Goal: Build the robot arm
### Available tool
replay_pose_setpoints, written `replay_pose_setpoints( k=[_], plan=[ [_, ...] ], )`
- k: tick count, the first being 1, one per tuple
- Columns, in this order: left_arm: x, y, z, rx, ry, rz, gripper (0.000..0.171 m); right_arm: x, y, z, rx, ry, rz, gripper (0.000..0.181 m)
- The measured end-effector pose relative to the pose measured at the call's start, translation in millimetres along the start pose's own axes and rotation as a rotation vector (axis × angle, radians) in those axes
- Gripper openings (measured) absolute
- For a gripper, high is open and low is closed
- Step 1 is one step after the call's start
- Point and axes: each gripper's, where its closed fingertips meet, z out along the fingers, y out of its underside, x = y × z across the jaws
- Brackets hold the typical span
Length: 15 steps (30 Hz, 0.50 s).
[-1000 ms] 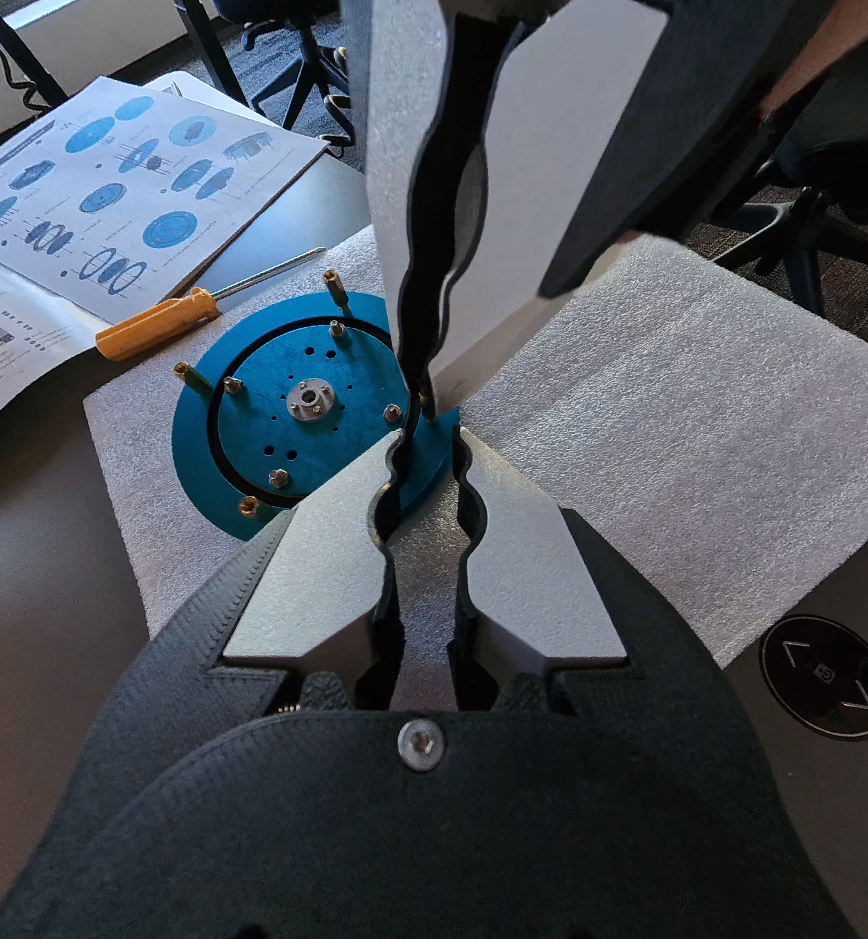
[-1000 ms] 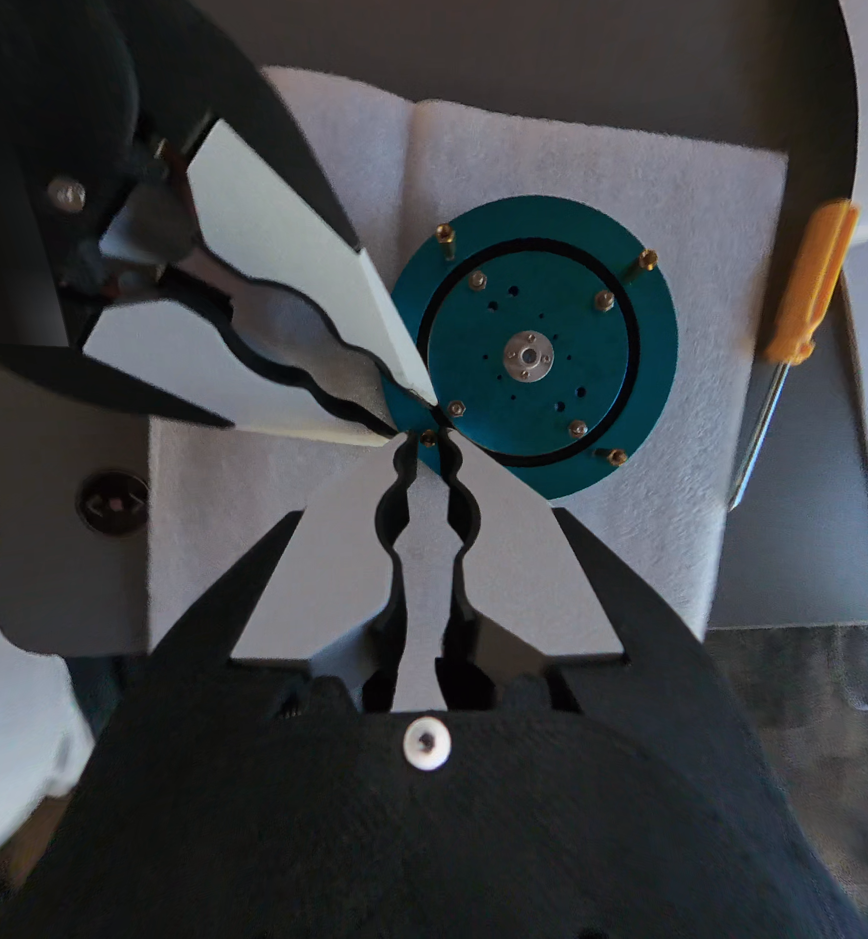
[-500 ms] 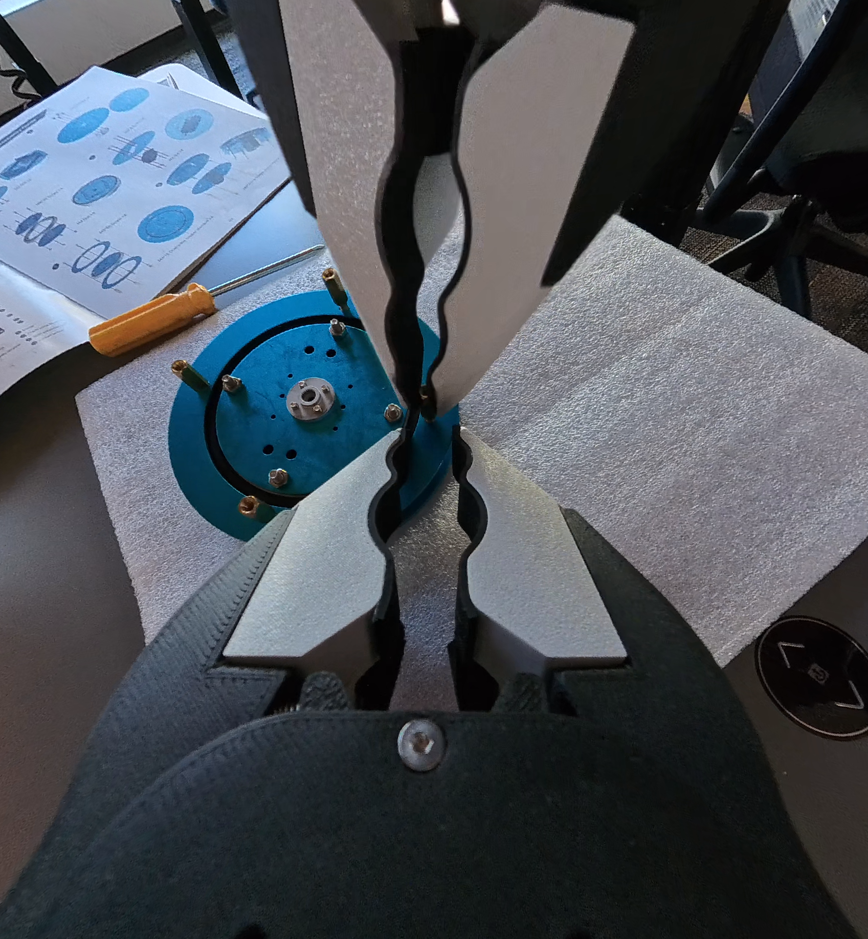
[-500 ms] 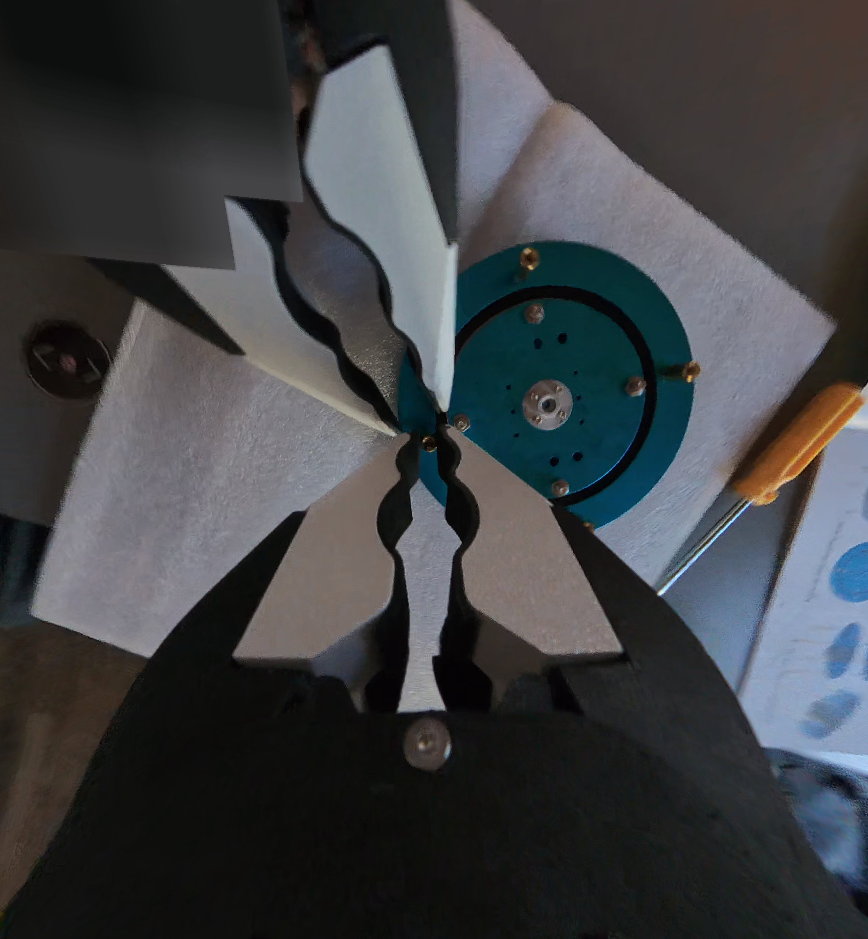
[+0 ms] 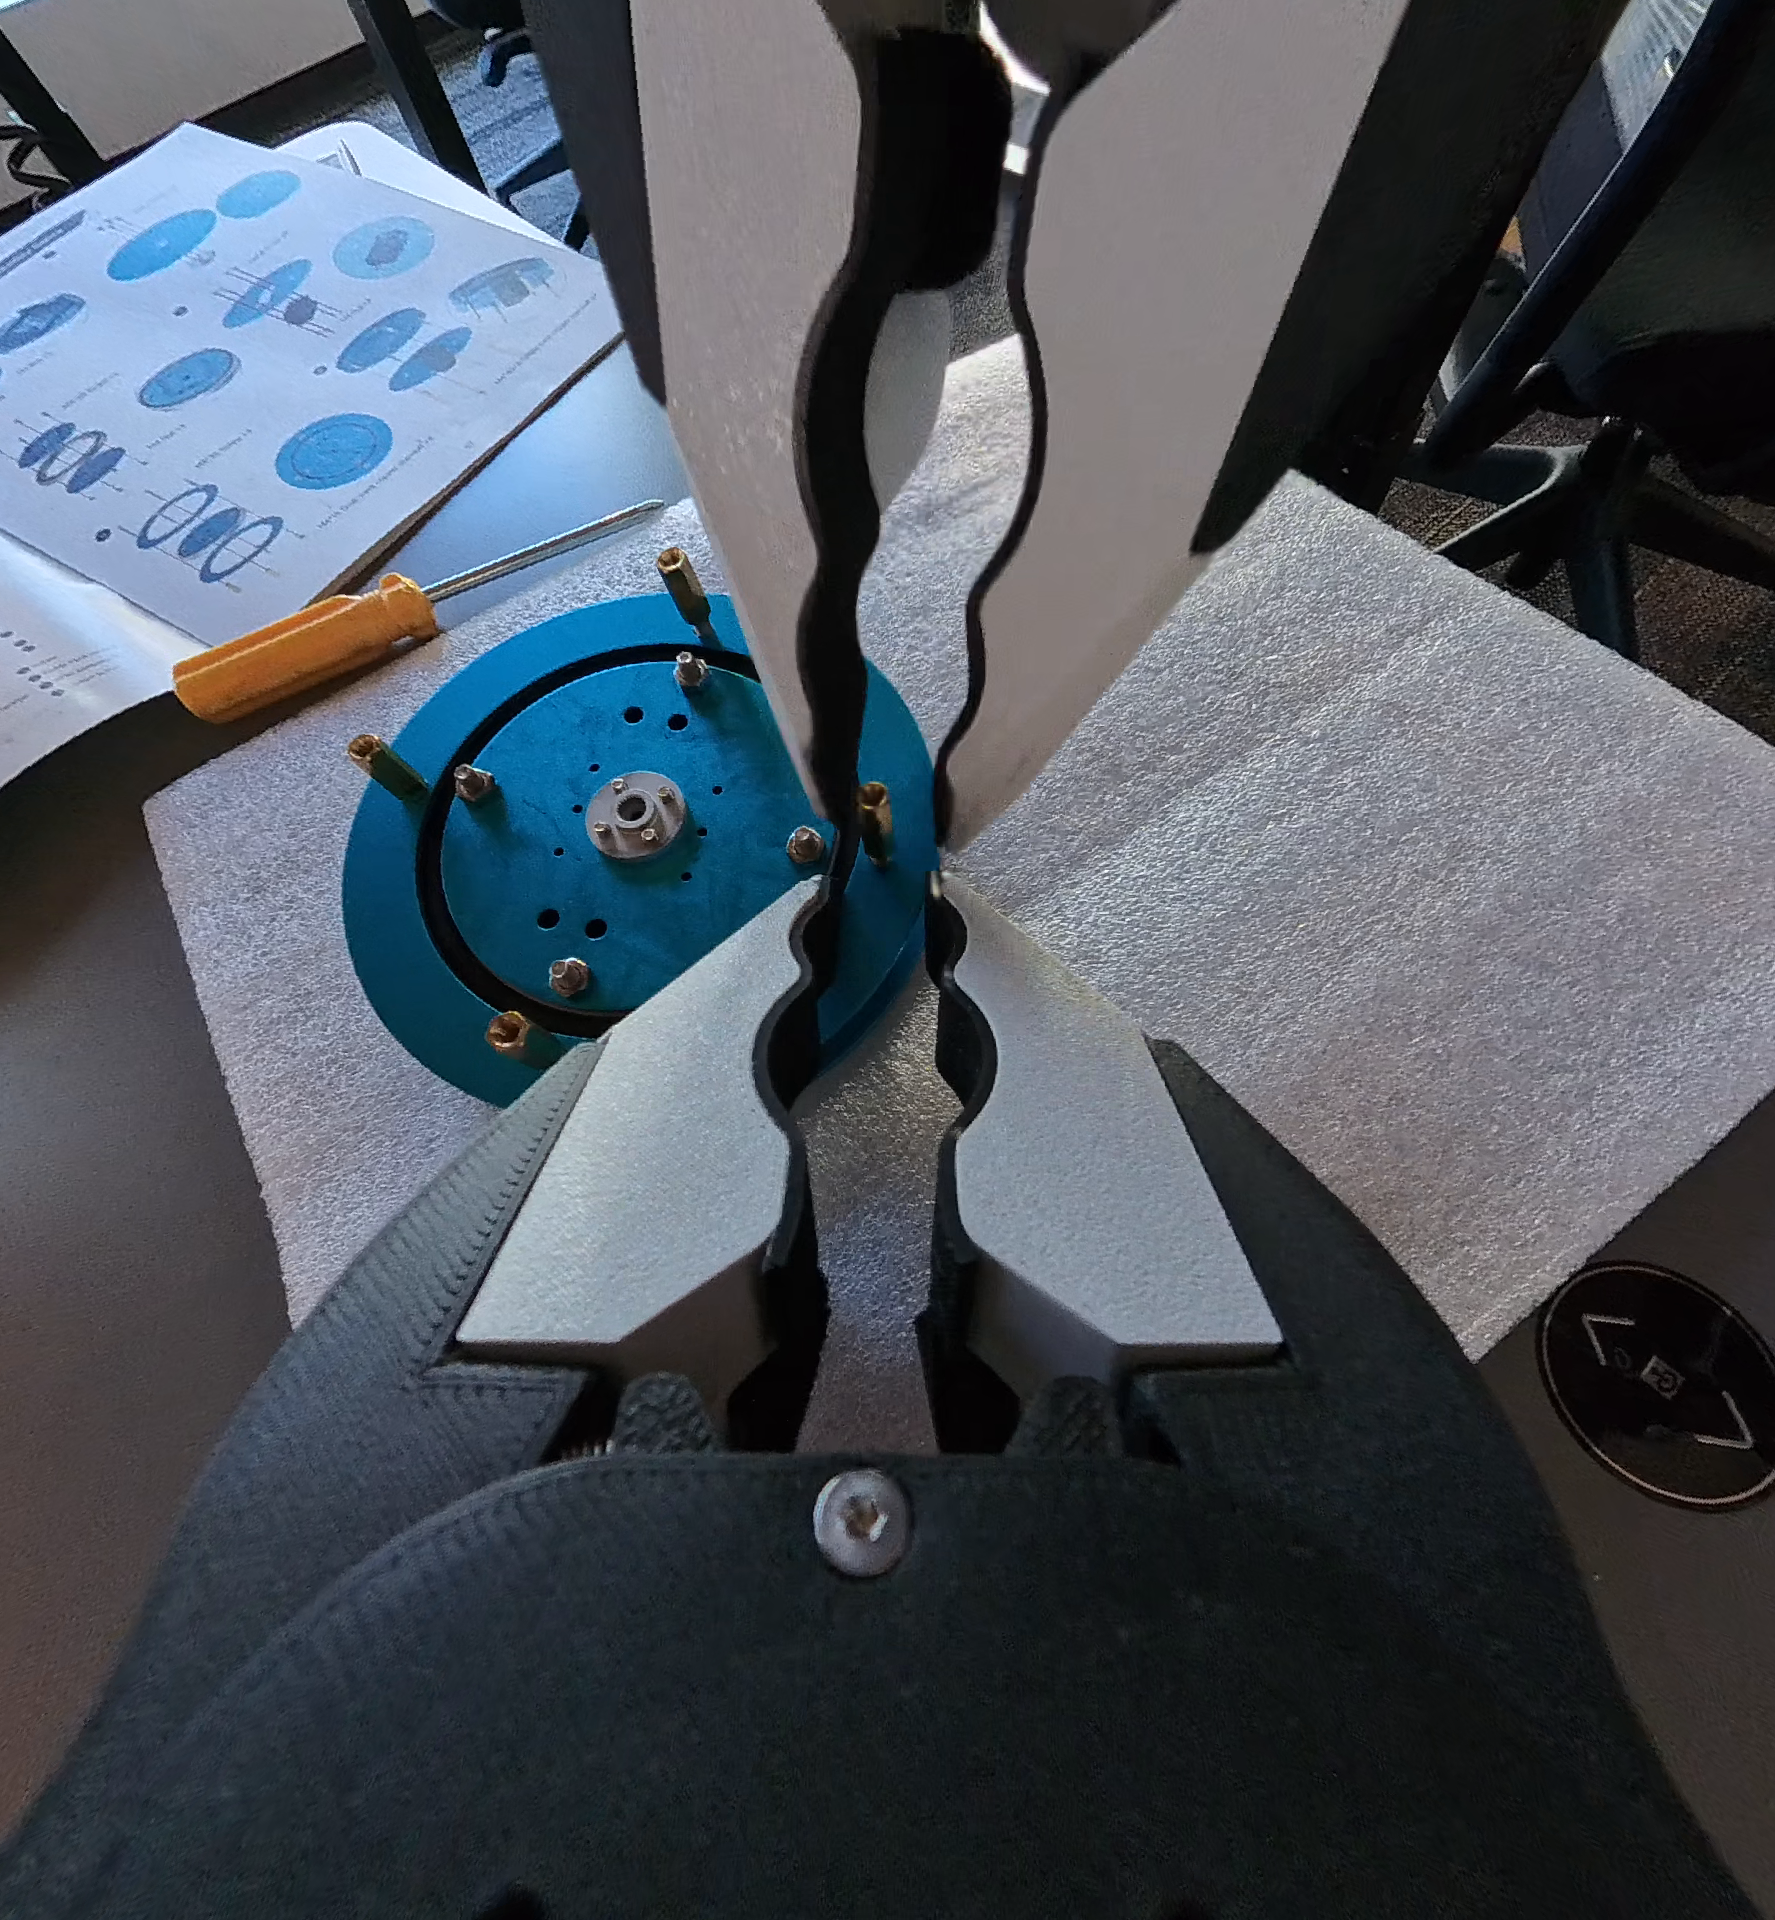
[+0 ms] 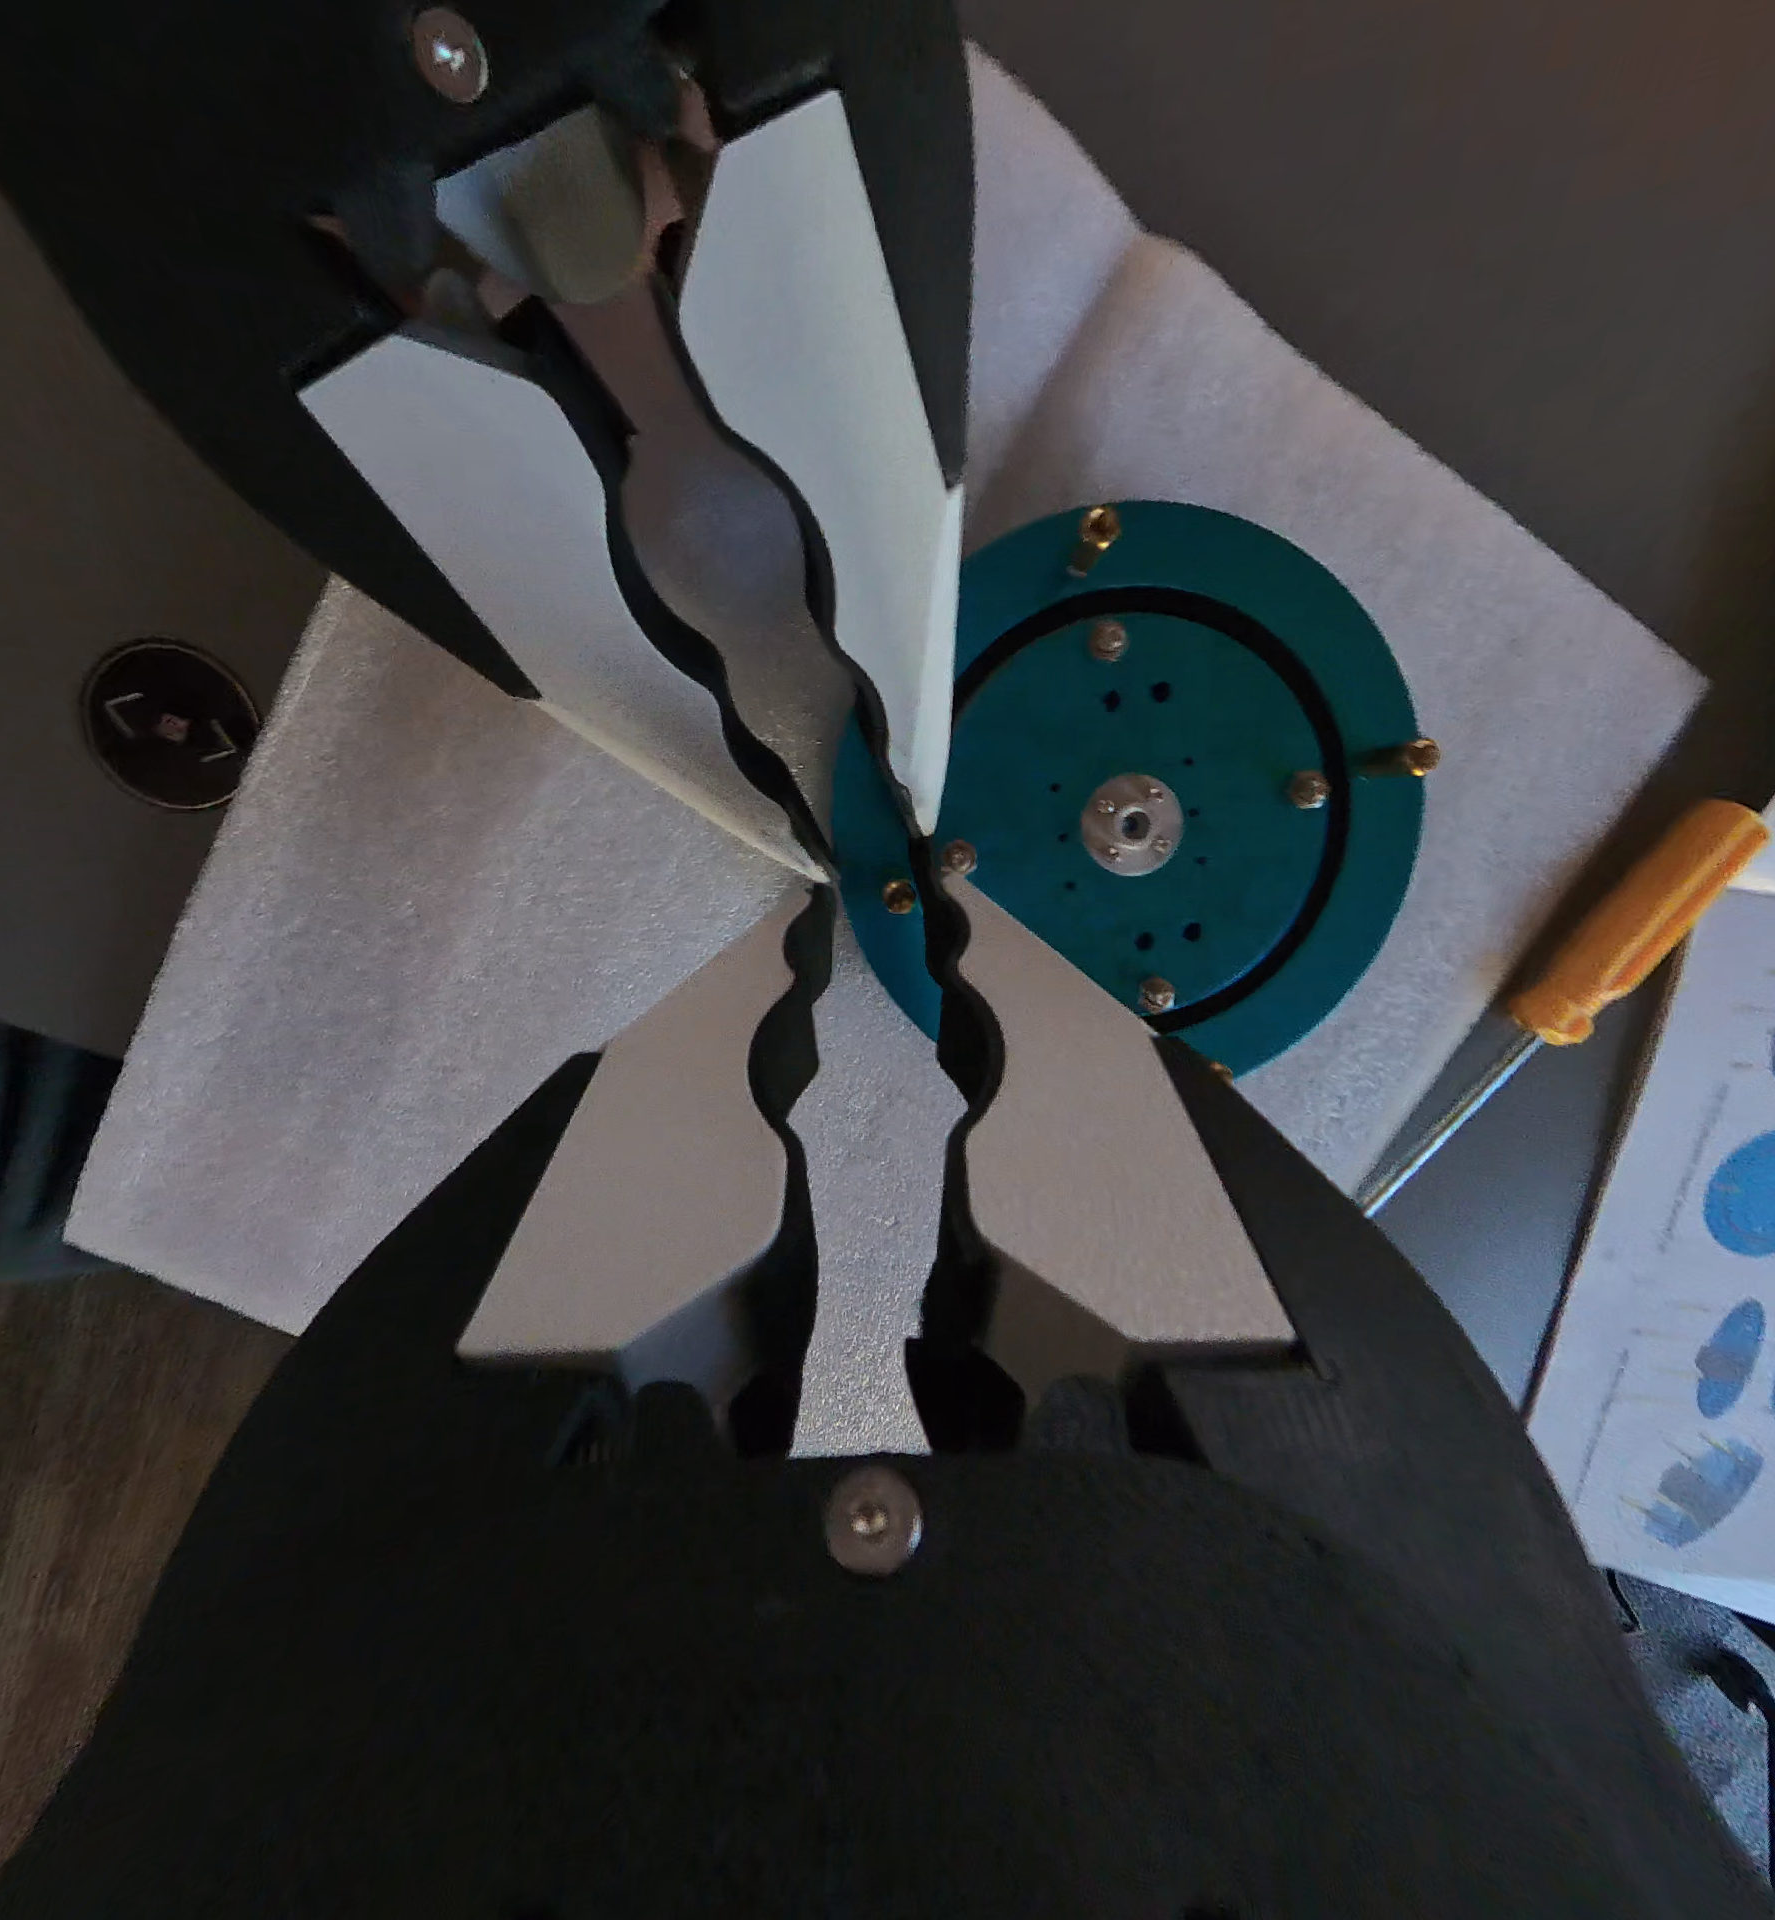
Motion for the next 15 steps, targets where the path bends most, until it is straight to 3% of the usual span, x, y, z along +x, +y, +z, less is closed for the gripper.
replay_pose_setpoints(
  k=[5,11,15],
  plan=[
    [-0.3,-0.2,-0.3,0.002,0.000,-0.004,0.014,3.6,3.4,7.4,-0.027,0.005,0.074,0.006],
    [-0.2,-0.1,-0.2,0.001,-0.004,0.002,0.014,4.4,4.9,7.4,0.096,0.067,0.586,0.005],
    [-0.1,-0.1,-0.3,0.001,-0.002,0.000,0.014,5.3,6.2,4.4,0.108,0.084,0.417,0.015]
  ],
)
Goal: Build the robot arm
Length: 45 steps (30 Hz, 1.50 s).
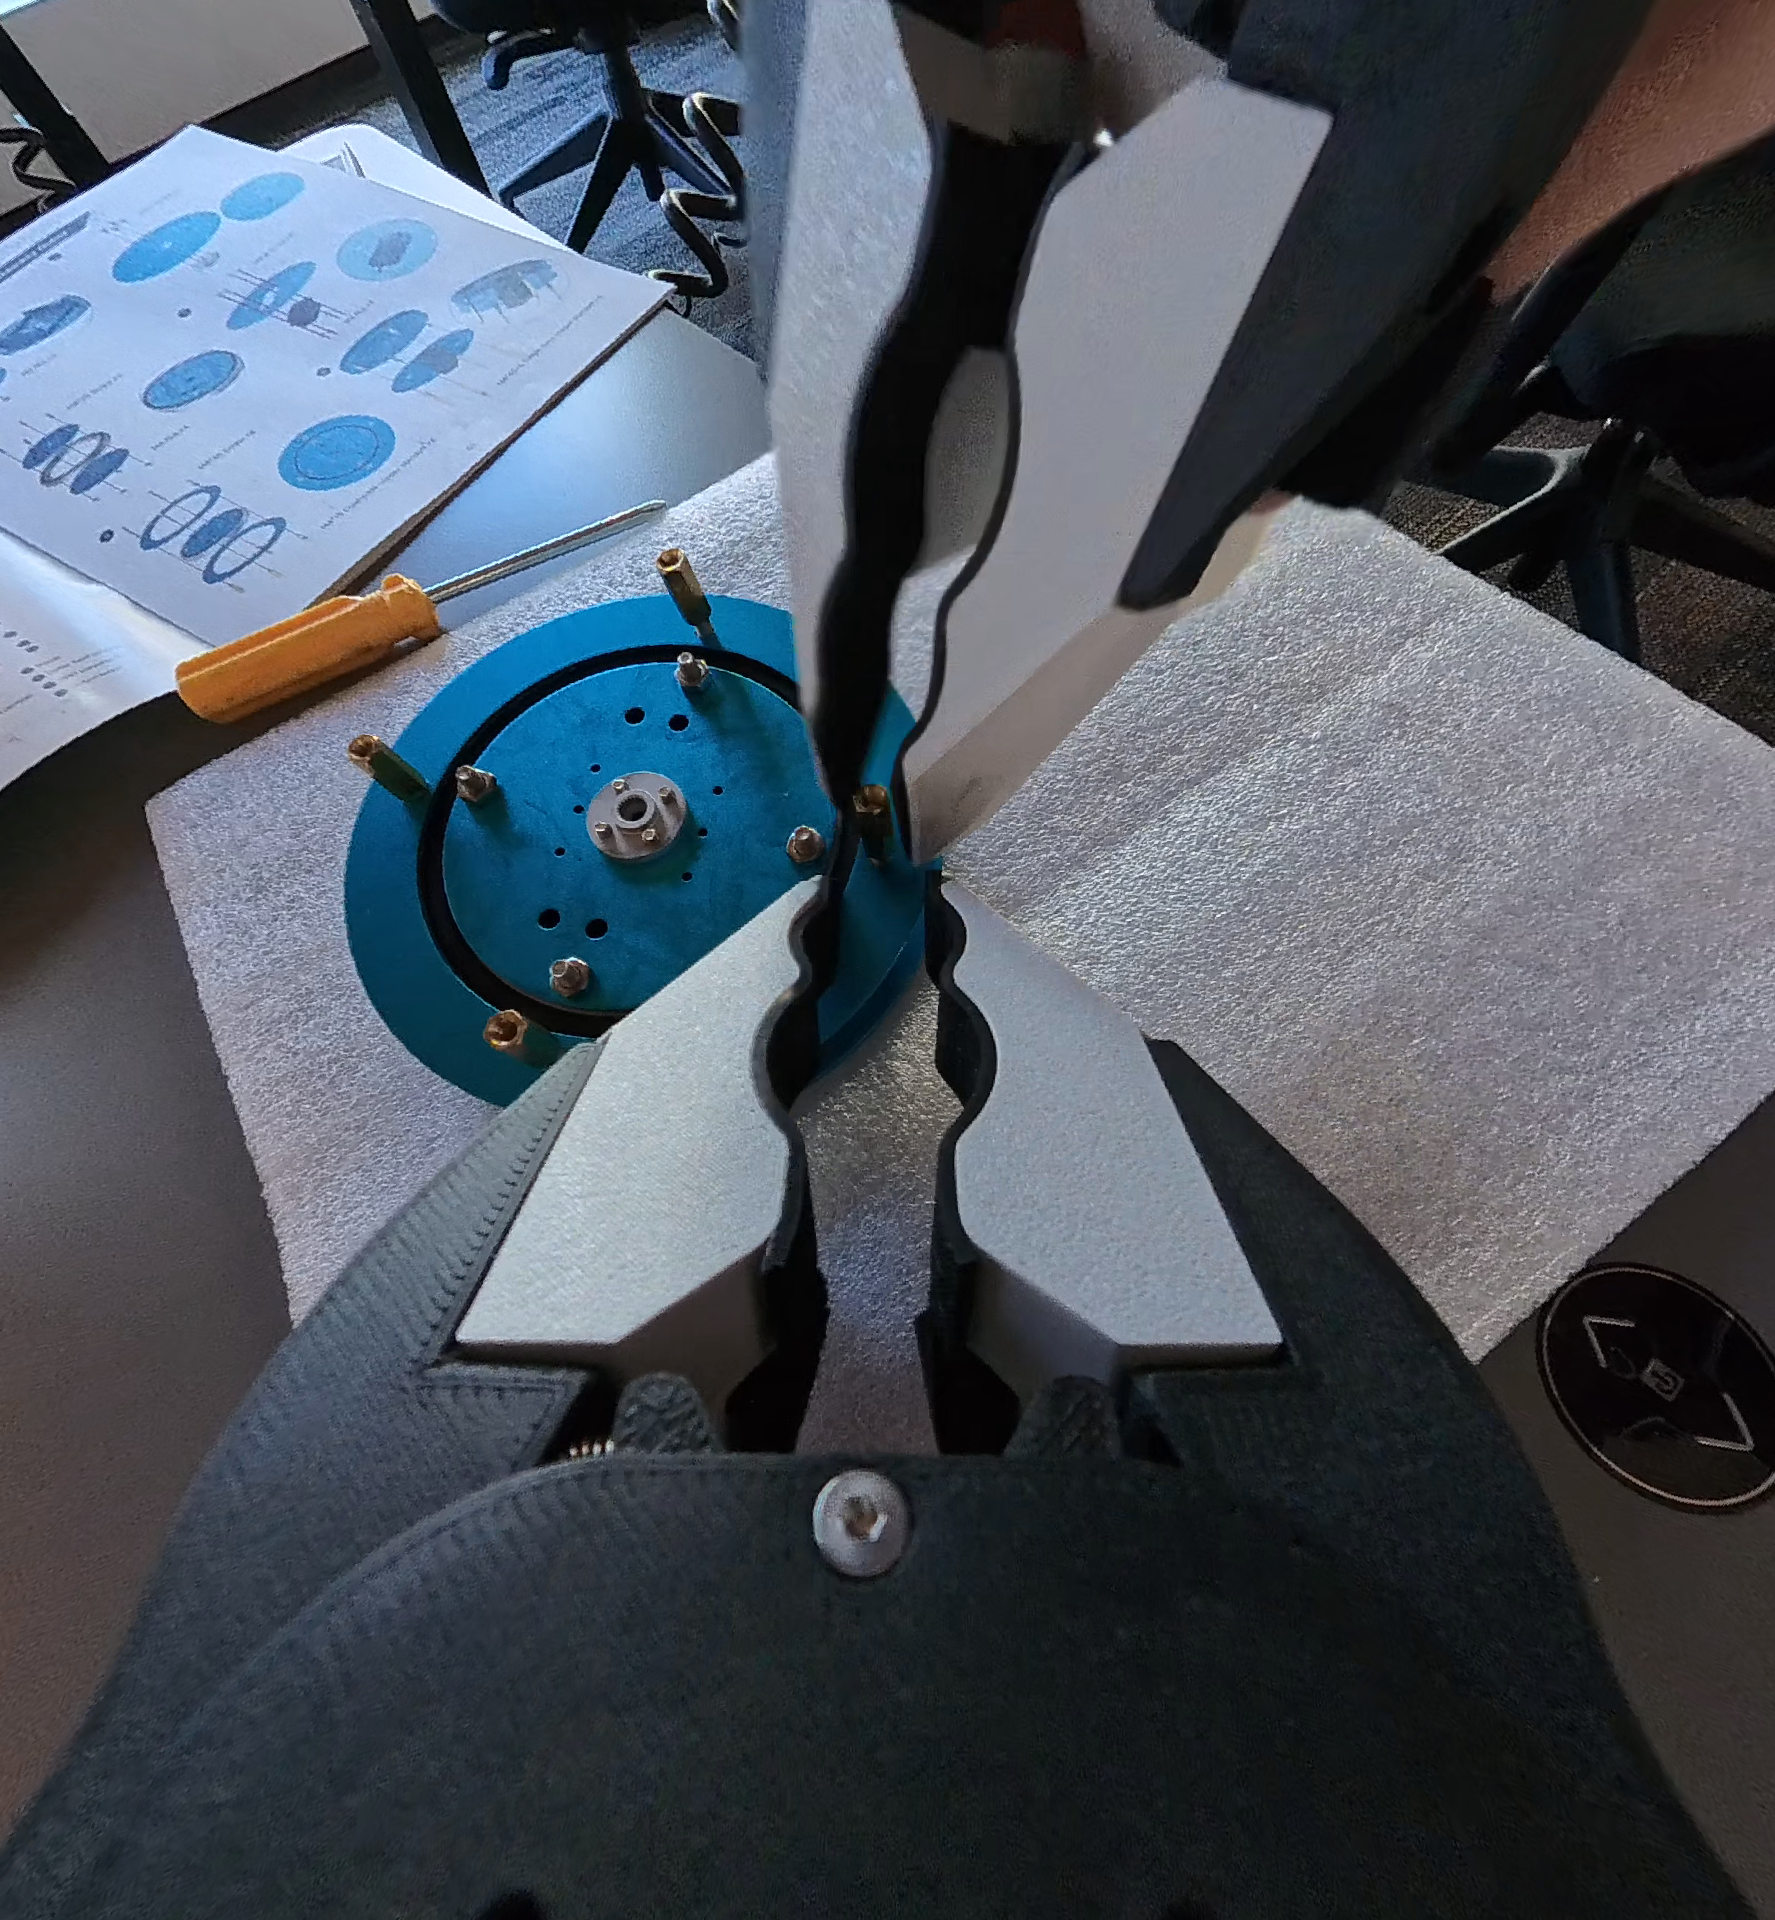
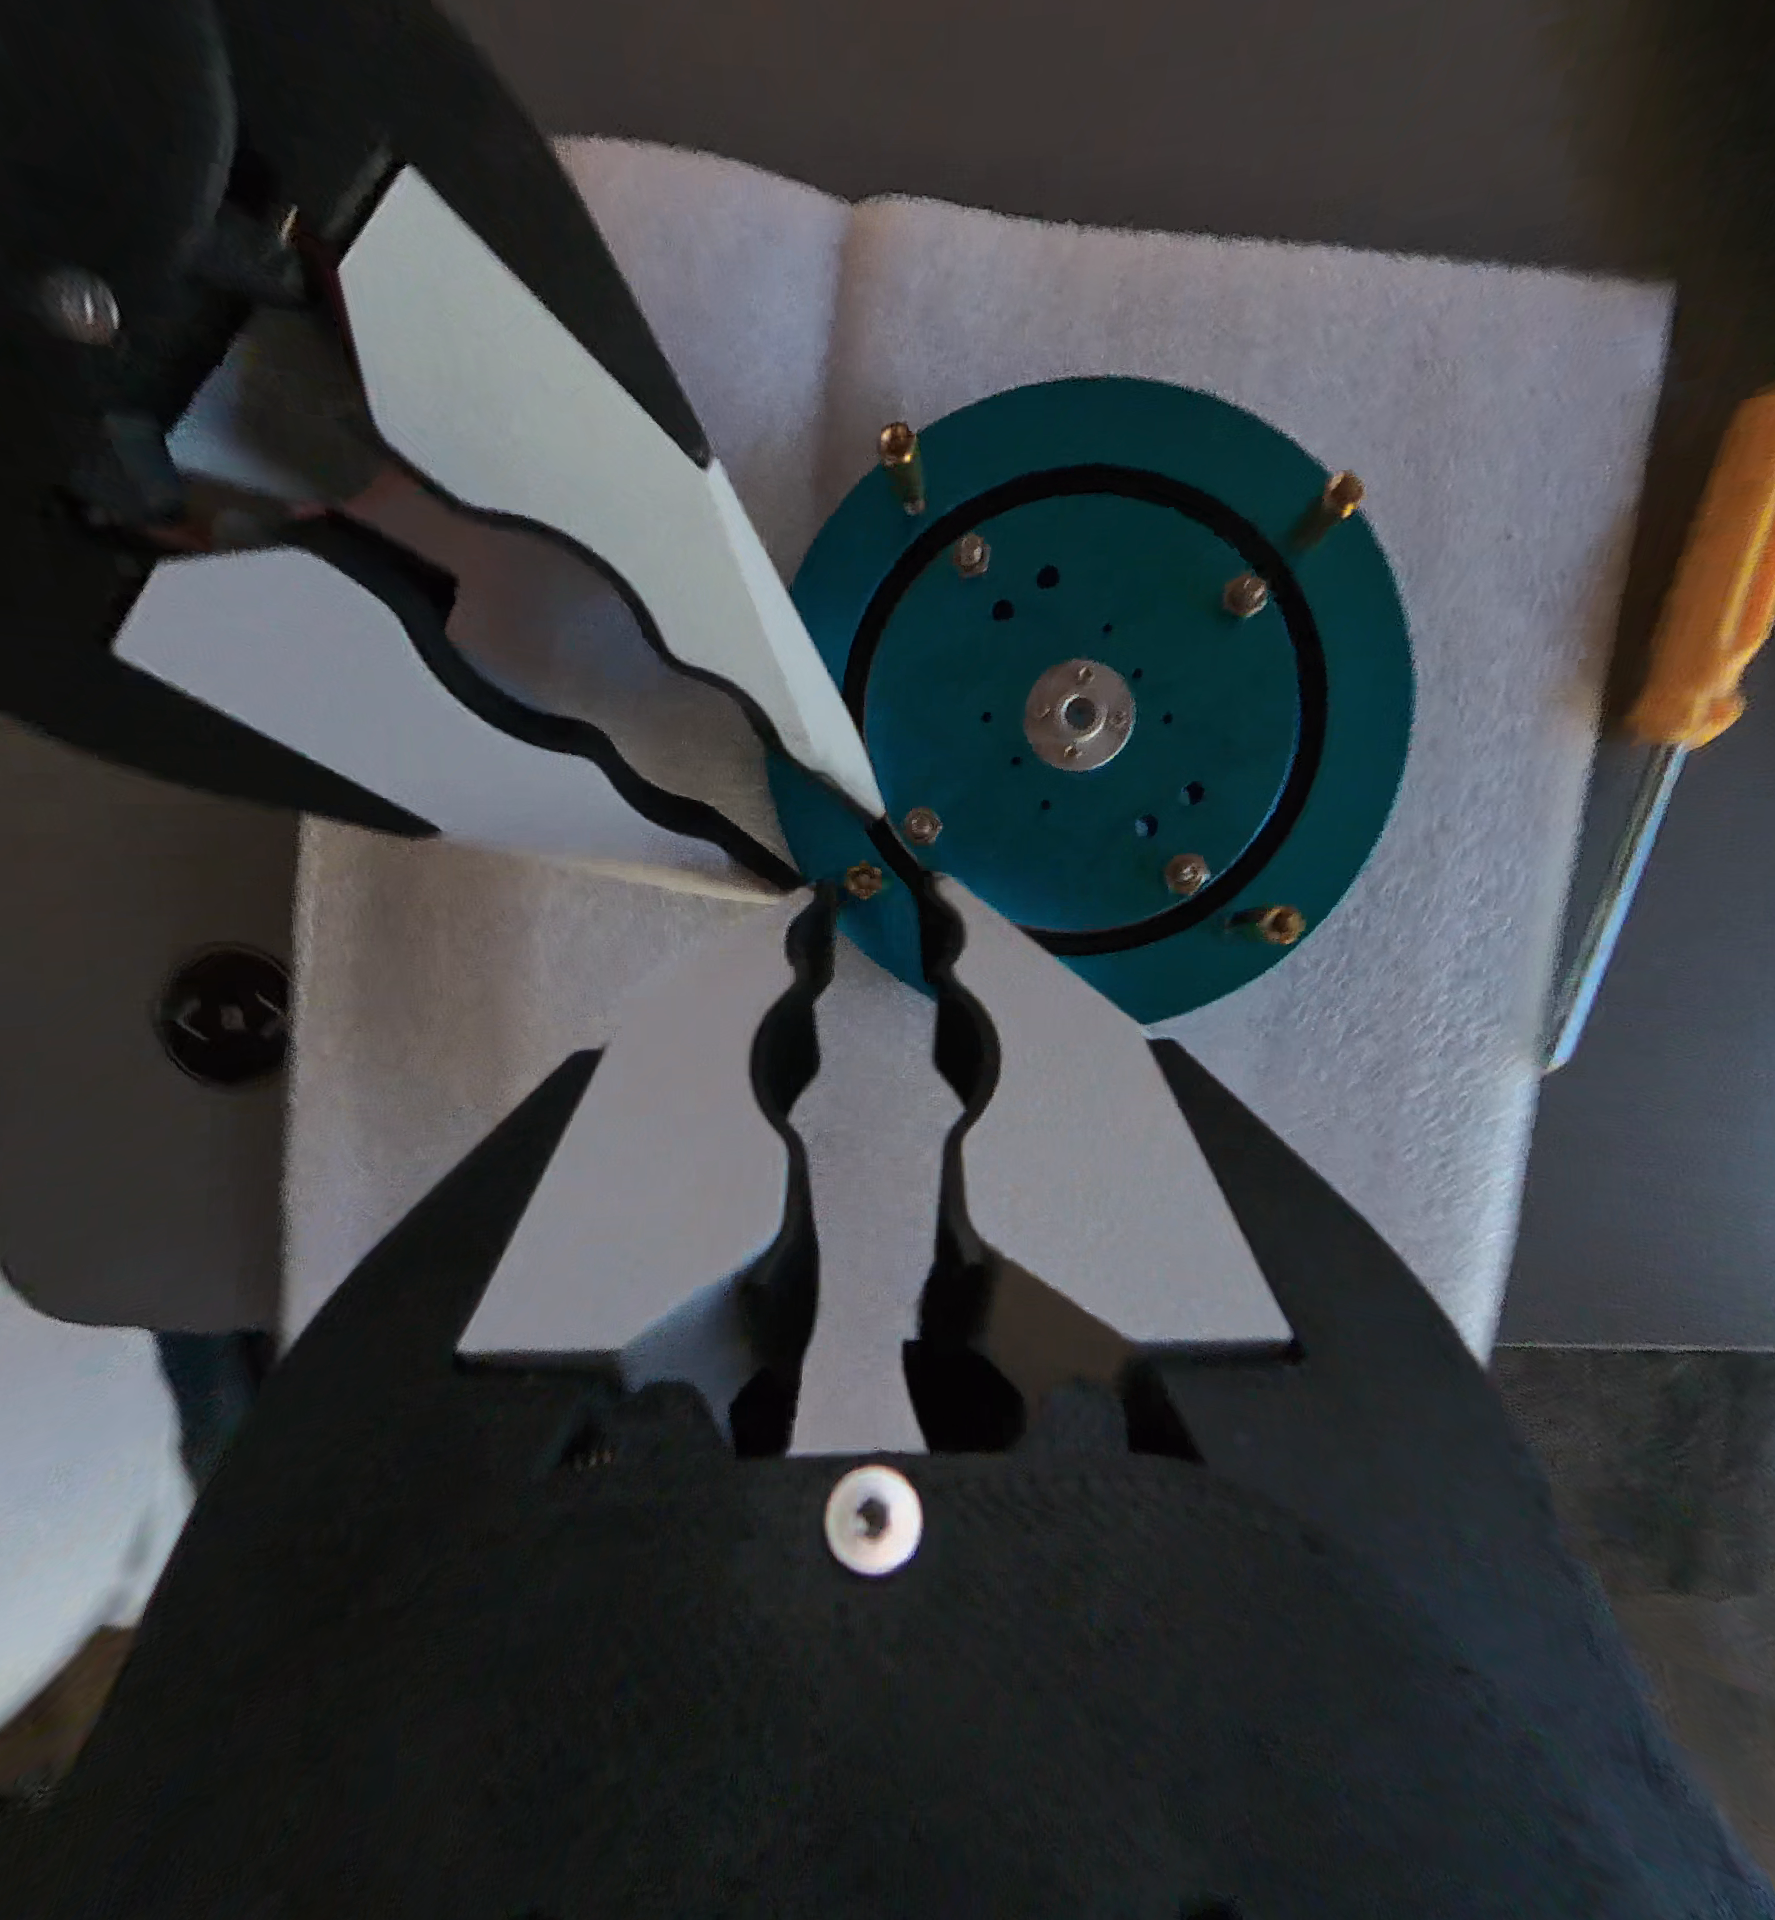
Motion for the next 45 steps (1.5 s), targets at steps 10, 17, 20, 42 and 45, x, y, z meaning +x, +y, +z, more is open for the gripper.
replay_pose_setpoints(
  k=[10,17,20,42,45],
  plan=[
    [-0.4,0.2,-0.6,0.001,-0.006,0.001,0.015,-3.7,-0.3,2.2,-0.078,-0.049,-0.254,0.005],
    [-0.4,0.2,-0.2,0.000,-0.009,0.006,0.014,-3.7,0.9,2.1,0.045,-0.029,0.217,0.006],
    [-0.2,0.2,-0.3,0.000,-0.009,0.008,0.014,-2.7,-1.0,0.2,0.065,-0.010,0.072,0.013],
    [-0.3,-1.1,-1.4,0.011,-0.015,0.011,0.020,14.9,8.0,-27.3,0.356,0.080,-0.101,0.047],
    [-1.5,-5.8,-6.3,0.051,-0.033,0.011,0.042,13.0,23.0,-22.3,0.375,0.042,-0.093,0.052]
  ],
)
